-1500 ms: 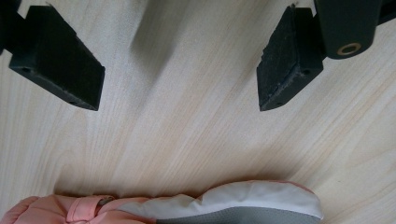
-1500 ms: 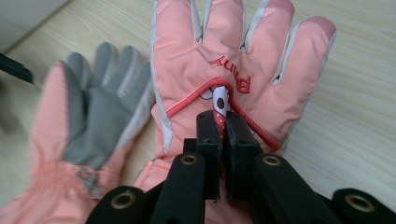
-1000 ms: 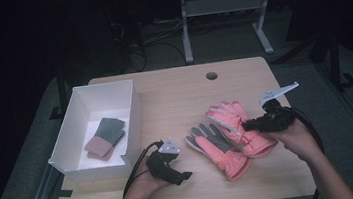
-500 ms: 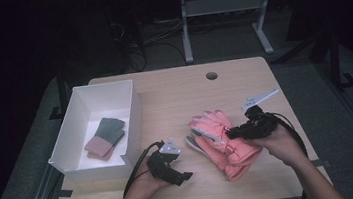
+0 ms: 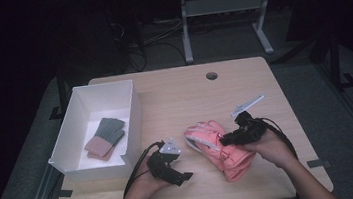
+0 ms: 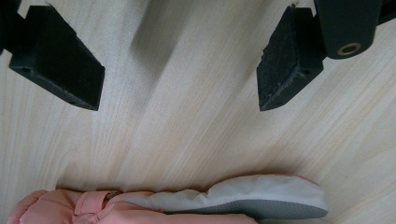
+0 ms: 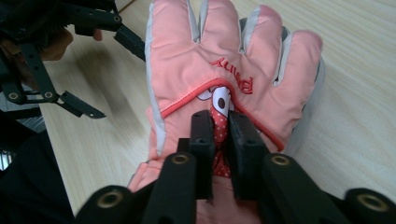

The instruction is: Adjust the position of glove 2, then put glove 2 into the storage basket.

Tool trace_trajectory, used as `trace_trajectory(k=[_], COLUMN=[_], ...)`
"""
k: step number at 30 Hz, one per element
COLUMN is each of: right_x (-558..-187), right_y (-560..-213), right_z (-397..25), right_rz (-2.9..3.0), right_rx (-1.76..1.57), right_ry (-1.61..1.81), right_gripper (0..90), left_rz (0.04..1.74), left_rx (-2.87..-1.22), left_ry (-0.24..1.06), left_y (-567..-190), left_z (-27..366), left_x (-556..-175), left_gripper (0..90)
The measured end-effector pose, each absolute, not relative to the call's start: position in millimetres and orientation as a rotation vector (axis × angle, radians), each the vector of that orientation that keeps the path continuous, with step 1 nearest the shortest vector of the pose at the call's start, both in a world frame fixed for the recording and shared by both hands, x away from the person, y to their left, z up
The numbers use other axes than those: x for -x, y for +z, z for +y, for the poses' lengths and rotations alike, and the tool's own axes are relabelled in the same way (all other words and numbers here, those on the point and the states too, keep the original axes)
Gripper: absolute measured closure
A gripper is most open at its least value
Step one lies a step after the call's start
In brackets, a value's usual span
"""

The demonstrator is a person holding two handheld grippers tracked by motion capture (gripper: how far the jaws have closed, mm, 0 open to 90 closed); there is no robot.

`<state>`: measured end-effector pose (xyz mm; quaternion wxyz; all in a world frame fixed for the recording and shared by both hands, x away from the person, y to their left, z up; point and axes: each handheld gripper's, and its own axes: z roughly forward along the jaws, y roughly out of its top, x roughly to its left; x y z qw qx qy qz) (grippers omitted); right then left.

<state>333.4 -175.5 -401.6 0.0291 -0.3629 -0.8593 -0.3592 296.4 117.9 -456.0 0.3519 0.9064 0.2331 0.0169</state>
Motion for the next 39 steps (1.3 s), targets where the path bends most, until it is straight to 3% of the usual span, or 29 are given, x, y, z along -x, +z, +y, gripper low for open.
trace_trajectory(k=[1, 2, 3, 5, 8, 10, 16, 17, 27, 39], right_x=[-334, -334, -333, -331, -329, -327, -322, -321, -305, -298], right_y=[-402, -402, -399, -392, -381, -377, -374, -375, -414, -447], right_z=[-176, -176, -178, -181, -189, -196, -223, -228, -254, -241], right_rz=[-2.653, -2.653, -2.646, -2.645, -2.643, -2.663, -2.727, -2.733, -2.800, -2.795], right_rx=[1.112, 1.112, 1.090, 1.084, 1.095, 1.094, 1.187, 1.207, 1.249, 1.168], right_ry=[-1.121, -1.121, -1.171, -1.222, -1.295, -1.343, -1.390, -1.387, -1.270, -1.166], right_gripper=[68.7, 68.7, 58.6, 53.7, 51.1, 53.8, 88.6, 89.9, 90.0, 90.0], left_rz=[0.602, 0.602, 0.602, 0.604, 0.606, 0.607, 0.607, 0.611, 0.589, 0.618], left_rx=[-2.345, -2.345, -2.343, -2.336, -2.308, -2.289, -2.281, -2.287, -2.322, -2.349], left_ry=[0.043, 0.043, 0.044, 0.037, 0.047, 0.057, 0.034, 0.029, 0.007, 0.014], left_y=[-456, -456, -456, -455, -450, -447, -439, -437, -435, -444], left_z=[118, 118, 118, 119, 120, 122, 121, 119, 97, 63], left_x=[-296, -296, -296, -296, -295, -294, -293, -292, -290, -309], left_gripper=[14.9, 14.9, 14.9, 16.2, 25.8, 38.0, 86.9, 89.7, 89.8, 89.8])
